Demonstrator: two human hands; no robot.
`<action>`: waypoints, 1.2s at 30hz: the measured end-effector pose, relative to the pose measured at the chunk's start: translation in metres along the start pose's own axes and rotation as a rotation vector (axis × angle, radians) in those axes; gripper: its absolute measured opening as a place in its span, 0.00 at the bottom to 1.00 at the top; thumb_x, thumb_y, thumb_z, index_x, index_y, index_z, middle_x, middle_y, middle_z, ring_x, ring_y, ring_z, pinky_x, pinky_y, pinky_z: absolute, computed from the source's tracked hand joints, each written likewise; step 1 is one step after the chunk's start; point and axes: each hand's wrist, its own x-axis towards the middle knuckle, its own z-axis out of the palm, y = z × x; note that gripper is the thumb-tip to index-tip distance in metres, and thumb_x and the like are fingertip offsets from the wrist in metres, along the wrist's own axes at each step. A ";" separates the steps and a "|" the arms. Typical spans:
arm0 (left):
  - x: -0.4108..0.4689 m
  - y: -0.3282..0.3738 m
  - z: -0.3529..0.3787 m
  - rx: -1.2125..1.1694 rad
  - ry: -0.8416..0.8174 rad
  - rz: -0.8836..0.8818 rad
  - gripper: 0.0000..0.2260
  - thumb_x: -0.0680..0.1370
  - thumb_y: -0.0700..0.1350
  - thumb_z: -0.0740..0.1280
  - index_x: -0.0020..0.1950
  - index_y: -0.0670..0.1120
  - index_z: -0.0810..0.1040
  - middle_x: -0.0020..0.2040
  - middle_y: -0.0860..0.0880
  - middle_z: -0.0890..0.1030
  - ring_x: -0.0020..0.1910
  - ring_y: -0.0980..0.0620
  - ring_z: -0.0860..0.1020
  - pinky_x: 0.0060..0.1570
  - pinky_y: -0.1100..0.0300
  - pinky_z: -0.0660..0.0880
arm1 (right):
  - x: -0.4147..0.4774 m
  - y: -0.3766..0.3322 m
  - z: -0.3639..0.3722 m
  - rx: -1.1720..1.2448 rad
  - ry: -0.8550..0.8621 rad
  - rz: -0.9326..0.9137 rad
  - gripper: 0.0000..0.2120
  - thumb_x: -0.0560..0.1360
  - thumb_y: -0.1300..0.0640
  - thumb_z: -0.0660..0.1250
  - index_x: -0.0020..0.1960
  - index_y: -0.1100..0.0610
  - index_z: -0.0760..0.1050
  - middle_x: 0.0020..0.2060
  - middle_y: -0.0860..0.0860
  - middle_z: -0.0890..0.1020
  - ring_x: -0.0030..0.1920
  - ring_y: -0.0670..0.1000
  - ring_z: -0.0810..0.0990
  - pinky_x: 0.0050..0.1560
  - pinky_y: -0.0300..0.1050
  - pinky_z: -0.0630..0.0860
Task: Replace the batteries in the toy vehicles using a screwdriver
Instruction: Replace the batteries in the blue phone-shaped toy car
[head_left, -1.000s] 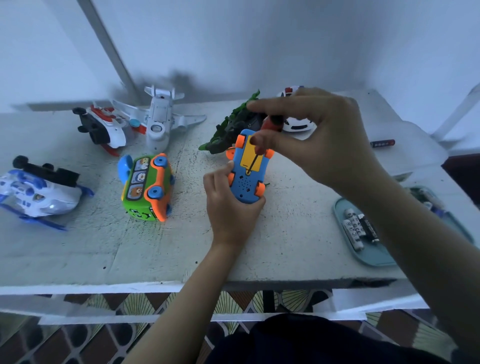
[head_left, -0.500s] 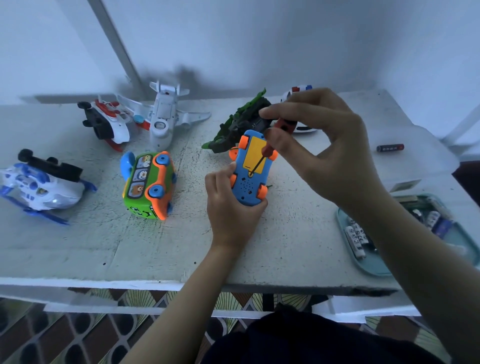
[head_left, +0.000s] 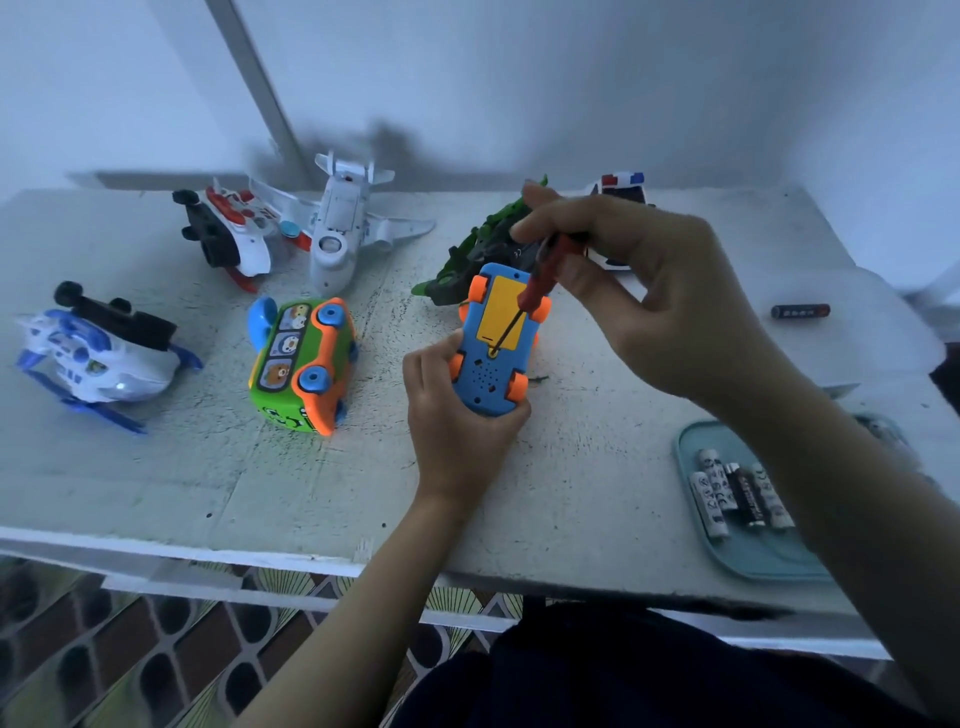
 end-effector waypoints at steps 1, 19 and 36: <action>0.001 0.000 0.000 0.000 -0.001 -0.002 0.29 0.62 0.38 0.80 0.58 0.35 0.73 0.50 0.42 0.71 0.47 0.61 0.64 0.45 0.80 0.65 | 0.001 0.000 -0.003 0.018 -0.039 0.011 0.12 0.77 0.67 0.62 0.56 0.54 0.77 0.54 0.57 0.83 0.67 0.43 0.72 0.68 0.46 0.70; -0.002 0.002 0.005 0.007 0.040 0.196 0.30 0.64 0.32 0.78 0.62 0.41 0.69 0.58 0.38 0.74 0.61 0.48 0.71 0.61 0.65 0.70 | -0.018 0.040 -0.049 0.007 -0.182 0.587 0.06 0.73 0.64 0.70 0.50 0.58 0.80 0.38 0.53 0.84 0.34 0.46 0.83 0.42 0.42 0.82; -0.007 0.000 0.008 0.131 0.024 0.243 0.31 0.64 0.38 0.78 0.62 0.44 0.67 0.61 0.42 0.78 0.58 0.49 0.76 0.51 0.62 0.75 | -0.002 0.048 -0.045 0.108 -0.746 0.957 0.17 0.77 0.49 0.63 0.44 0.62 0.82 0.25 0.49 0.76 0.18 0.44 0.63 0.18 0.32 0.56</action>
